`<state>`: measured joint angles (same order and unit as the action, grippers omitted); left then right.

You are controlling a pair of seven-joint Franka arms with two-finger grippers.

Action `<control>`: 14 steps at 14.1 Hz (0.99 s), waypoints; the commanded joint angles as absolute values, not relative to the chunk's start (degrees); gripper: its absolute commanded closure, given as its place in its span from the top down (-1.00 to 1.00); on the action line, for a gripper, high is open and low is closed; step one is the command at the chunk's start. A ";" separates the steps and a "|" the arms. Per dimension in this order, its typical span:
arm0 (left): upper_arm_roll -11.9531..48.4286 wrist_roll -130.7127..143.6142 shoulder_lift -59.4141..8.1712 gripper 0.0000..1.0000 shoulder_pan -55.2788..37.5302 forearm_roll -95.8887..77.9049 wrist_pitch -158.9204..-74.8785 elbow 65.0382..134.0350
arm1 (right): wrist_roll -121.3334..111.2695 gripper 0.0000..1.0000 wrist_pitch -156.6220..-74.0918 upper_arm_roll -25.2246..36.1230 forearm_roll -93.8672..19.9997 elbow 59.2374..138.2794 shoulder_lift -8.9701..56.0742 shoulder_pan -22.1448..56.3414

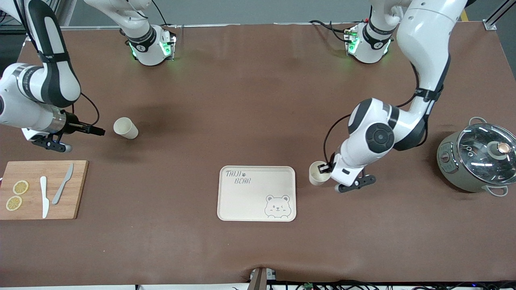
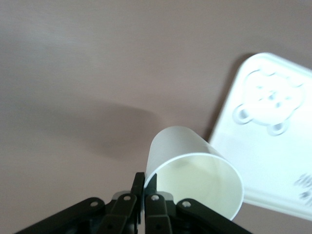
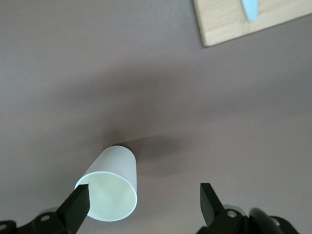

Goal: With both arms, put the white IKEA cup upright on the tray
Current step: 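Lower the cup onto the tray while the right gripper grasps the other cup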

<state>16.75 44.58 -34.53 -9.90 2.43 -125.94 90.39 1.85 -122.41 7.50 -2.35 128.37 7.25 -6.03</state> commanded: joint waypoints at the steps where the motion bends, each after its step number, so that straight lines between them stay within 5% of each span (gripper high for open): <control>1: 16.44 51.91 -40.41 -1.00 -12.38 2.11 -124.01 82.02 | 2.81 1.00 -125.76 7.47 -3.60 132.80 4.92 -5.80; 8: 16.00 68.54 -46.05 -1.00 -18.98 2.02 -125.15 75.85 | 2.99 0.96 -136.49 7.38 -6.94 141.67 5.19 -4.14; 11: 15.82 69.96 -47.46 -1.00 -19.34 2.46 -125.77 76.11 | 3.25 -0.15 -136.41 7.38 -7.21 142.73 5.01 -3.78; 12: 15.82 69.96 -47.72 -0.99 -19.25 2.46 -125.77 76.11 | 3.34 -0.38 -136.41 7.38 -7.21 142.82 5.10 -3.78; 14: 15.73 70.14 -48.60 -0.56 -19.34 2.55 -125.86 76.11 | 3.34 -0.83 -136.49 7.38 -7.21 142.74 5.19 -3.78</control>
